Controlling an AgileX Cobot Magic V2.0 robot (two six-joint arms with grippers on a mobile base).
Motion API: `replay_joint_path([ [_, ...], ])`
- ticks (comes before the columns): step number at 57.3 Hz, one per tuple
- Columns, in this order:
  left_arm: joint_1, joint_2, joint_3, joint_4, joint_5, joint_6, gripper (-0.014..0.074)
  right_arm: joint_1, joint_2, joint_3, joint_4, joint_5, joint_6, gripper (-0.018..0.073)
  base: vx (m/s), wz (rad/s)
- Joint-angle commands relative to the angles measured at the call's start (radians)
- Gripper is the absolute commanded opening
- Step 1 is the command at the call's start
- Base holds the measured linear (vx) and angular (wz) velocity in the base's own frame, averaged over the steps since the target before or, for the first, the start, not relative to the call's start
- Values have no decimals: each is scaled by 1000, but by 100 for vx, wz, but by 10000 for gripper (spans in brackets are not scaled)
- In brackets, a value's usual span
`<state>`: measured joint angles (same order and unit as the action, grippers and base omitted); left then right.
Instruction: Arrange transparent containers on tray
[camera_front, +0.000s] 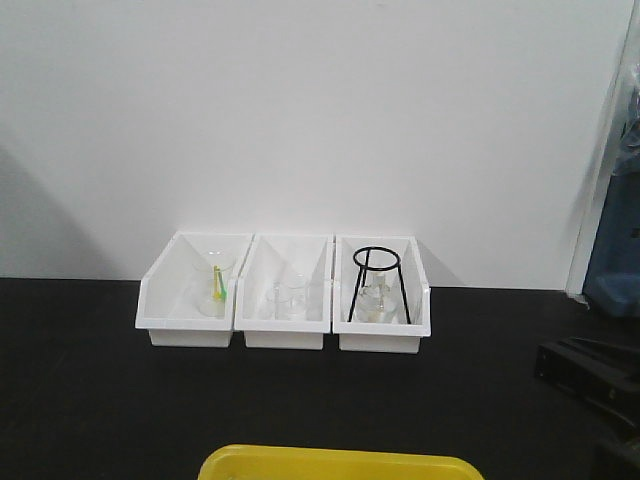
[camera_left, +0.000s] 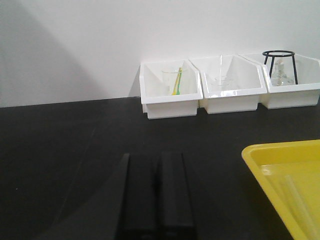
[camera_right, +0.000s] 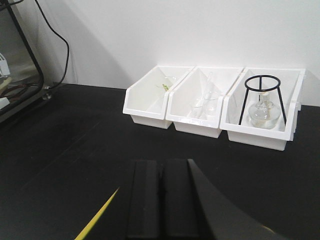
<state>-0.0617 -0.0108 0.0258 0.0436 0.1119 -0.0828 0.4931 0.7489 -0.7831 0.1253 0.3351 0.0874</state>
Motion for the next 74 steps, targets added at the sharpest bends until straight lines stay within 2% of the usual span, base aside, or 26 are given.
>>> replay_joint_path([
  [1, 1, -15, 38, -1, -60, -29, -8, -5, -5, -27, -1, -75, -9, -13, 0, 0],
  [39, 1, -14, 38, 0, -47, -28, -8, -5, -5, -27, -6, -62, -13, -13, 0, 0],
  [43, 1, -14, 38, 0, -47, -28, -8, -5, -14, -23, -42, -63, -17, -13, 0, 0],
  [47, 1, -14, 38, 0, -47, -28, -8, -15, -43, 2, -134, -60, -16, -13, 0, 0],
  [50, 1, -14, 38, 0, -47, -28, -8, -53, -91, 48, -198, -68, -2, -13, 0, 0],
  [53, 1, -14, 38, 0, -47, -28, -8, -110, -162, 106, -216, -76, 23, -13, 0, 0],
  [54, 1, -14, 38, 0, -47, -28, -8, -169, -225, 164, -216, -85, 25, -13, 0, 0],
  [63, 1, -14, 38, 0, -46, -28, -8, -368, -463, 396, -272, -109, 14, -13, 0, 0],
  [68, 1, -14, 38, 0, -46, -28, -8, -436, -592, 517, -272, -110, 13, -13, 0, 0],
  [74, 1, -14, 38, 0, -46, -28, -8, -476, -733, 645, -261, -112, 13, -11, 0, 0],
])
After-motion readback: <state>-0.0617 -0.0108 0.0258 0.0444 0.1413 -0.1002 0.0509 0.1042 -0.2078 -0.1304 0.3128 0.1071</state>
